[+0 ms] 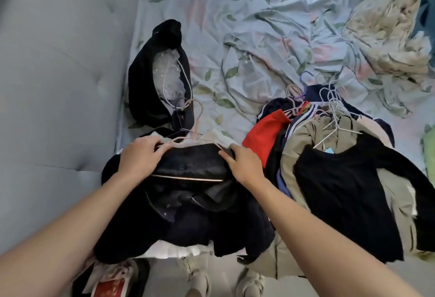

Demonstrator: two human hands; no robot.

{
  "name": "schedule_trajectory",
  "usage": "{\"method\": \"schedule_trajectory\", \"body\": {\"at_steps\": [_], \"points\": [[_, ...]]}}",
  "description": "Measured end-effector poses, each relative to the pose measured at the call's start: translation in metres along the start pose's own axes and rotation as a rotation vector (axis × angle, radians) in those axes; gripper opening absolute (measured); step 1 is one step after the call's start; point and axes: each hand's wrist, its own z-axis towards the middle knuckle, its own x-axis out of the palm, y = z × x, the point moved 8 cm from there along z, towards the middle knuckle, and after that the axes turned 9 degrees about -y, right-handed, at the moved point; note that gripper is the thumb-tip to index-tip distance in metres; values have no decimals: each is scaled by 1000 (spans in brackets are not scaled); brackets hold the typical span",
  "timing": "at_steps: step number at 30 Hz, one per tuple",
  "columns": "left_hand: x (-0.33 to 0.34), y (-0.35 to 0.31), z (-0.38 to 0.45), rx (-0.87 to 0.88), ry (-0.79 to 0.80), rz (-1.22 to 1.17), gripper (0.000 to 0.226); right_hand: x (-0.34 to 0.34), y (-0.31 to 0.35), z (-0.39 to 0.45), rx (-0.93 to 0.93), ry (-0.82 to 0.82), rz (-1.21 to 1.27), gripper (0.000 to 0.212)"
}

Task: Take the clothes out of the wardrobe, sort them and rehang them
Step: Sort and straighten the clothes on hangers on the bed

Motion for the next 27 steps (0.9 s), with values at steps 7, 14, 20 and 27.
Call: {"method": "schedule_trajectory", "body": {"at_steps": [7,14,20,27], "points": [[23,-21,12,22,45,35,40,-2,-31,13,-45,-34,8,46],[40,-121,-11,170,95,-1,43,-61,-86,-14,-95,-165,-16,46],[77,-229,-32,253,132,-46,41,-121,-179,-37,-83,-227,-37,46],[133,-355,-59,320,144,-89,48,-179,-298,-35,-40,-201,-99,50]]}}
